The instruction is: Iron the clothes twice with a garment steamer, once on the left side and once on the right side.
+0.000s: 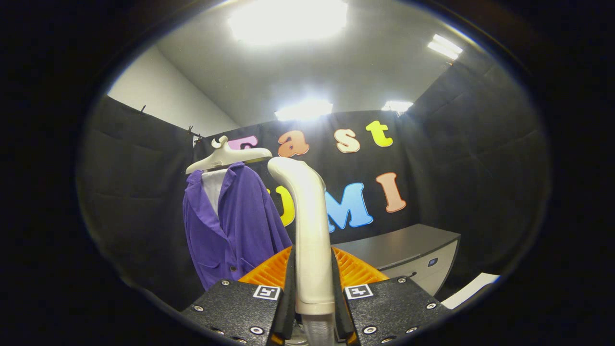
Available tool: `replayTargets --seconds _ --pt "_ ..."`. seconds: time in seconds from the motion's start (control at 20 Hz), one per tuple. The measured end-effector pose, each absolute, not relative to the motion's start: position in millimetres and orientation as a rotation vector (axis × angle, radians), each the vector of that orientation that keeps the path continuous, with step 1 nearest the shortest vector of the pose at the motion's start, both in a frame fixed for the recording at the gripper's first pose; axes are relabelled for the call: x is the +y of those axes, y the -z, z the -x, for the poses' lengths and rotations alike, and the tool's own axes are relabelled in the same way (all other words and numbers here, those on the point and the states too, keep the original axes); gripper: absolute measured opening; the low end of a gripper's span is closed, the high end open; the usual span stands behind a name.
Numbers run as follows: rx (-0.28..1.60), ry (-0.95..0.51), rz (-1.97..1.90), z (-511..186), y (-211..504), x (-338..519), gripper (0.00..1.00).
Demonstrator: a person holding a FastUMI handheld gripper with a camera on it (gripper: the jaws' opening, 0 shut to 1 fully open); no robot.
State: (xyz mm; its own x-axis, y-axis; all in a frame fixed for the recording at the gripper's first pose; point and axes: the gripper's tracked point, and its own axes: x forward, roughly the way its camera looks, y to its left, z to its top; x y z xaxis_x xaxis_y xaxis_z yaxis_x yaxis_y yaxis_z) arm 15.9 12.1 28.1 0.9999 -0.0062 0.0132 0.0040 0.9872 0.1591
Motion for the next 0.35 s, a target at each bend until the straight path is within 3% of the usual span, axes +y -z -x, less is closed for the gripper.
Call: replayTargets --seconds 0.35 --pt "-0.026 -0.009 -0.053 -1 -22 27 0.35"
